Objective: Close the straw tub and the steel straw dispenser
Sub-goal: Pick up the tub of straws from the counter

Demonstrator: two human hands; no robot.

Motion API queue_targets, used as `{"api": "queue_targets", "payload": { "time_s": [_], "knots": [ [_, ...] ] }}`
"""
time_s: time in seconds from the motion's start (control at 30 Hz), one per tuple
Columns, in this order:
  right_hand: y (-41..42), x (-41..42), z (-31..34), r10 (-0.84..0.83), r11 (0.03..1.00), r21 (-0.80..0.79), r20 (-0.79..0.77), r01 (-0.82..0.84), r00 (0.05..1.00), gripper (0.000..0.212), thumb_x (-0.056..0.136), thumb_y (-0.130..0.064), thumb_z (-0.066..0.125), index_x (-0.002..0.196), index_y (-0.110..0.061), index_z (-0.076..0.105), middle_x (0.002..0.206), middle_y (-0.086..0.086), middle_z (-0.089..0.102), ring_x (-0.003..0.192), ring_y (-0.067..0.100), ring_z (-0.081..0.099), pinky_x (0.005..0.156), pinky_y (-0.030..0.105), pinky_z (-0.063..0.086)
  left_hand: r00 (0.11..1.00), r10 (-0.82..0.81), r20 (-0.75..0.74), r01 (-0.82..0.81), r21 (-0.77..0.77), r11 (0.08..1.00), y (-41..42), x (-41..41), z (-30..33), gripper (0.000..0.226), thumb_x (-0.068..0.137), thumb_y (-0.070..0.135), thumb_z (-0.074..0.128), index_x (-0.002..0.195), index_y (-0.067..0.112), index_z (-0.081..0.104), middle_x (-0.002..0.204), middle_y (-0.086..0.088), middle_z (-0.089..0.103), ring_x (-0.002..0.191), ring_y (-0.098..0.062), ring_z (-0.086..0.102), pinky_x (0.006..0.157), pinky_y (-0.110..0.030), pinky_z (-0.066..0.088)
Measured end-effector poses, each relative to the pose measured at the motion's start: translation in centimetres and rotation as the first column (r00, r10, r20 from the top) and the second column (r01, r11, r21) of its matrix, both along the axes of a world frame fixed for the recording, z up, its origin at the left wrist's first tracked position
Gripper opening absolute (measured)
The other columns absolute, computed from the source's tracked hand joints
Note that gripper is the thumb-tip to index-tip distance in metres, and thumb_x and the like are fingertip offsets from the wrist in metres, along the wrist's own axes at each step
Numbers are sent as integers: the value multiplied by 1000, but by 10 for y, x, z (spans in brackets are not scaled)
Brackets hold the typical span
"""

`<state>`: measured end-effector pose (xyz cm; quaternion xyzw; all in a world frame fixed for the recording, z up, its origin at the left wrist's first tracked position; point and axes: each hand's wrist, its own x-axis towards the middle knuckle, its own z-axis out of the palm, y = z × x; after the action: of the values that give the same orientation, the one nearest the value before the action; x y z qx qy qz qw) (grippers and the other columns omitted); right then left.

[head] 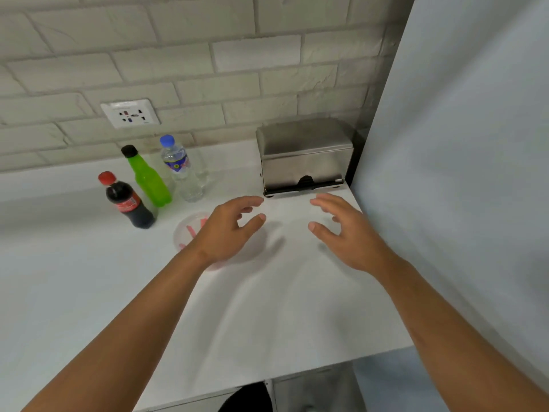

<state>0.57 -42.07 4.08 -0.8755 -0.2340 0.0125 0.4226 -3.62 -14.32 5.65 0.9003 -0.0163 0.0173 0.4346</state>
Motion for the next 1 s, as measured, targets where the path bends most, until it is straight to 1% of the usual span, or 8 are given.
{"api": "queue_targets", "payload": {
  "time_s": [0.13,0.27,0.4,0.57,0.63,0.77,0.87,1.0],
  "knots": [
    [16,-40,-3,53,997,55,-65,-49,997,48,93,-49,62,140,-37,57,145,-31,48,122,-1,58,98,10,42,999,5,41,-5,8,1000,20,-32,2,32,99,29,70,130,23,69,126,11,71,112,-5,67,100,-28,53],
    [44,-68,-7,64,995,85,-107,-55,992,47,93,-48,63,139,-38,57,146,-28,49,121,0,59,95,3,41,992,43,118,-49,56,997,51,-54,0,31,99,32,69,128,23,71,127,10,70,116,-9,64,103,-30,49],
    [83,-86,-11,51,996,75,-150,-40,987,48,95,-45,63,142,-38,55,148,-28,47,125,-1,55,98,4,40,989,46,143,-53,49,997,93,-68,-6,37,96,44,64,129,29,69,129,14,67,118,-6,62,100,-28,49],
    [139,-95,-17,-4,999,33,-126,8,992,53,95,-47,61,145,-35,52,154,-21,43,135,-2,47,108,14,38,990,36,133,-37,4,999,142,-73,-28,39,95,22,74,133,28,65,131,18,61,123,7,54,102,-34,51],
    [159,-96,-22,-18,1000,9,-98,19,995,51,97,-42,63,145,-31,52,153,-20,42,139,-1,42,109,16,36,993,8,119,-7,-11,1000,156,-72,-36,42,95,27,74,136,30,62,130,23,58,123,14,49,102,-32,50],
    [194,-96,-36,-90,995,-50,-58,87,994,54,98,-30,68,148,-25,49,159,-10,37,149,4,32,112,6,22,995,-70,68,70,-7,997,176,-64,-46,53,91,51,67,141,39,53,134,33,51,124,16,45,100,-26,47],
    [213,-96,-41,-132,990,-66,-53,128,990,58,97,-28,69,151,-22,46,164,-3,33,153,12,28,121,22,27,993,-114,13,115,-48,992,183,-59,-53,62,90,55,67,147,44,44,133,49,39,122,8,48,94,-18,44],
    [231,-98,-43,-192,979,-84,-50,187,980,62,98,-34,67,154,-21,43,167,-1,27,153,15,26,122,33,32,990,-135,-31,132,-94,987,187,-50,-66,75,93,42,74,158,31,36,149,17,43,124,-5,54,94,-23,50]
  ]
}}
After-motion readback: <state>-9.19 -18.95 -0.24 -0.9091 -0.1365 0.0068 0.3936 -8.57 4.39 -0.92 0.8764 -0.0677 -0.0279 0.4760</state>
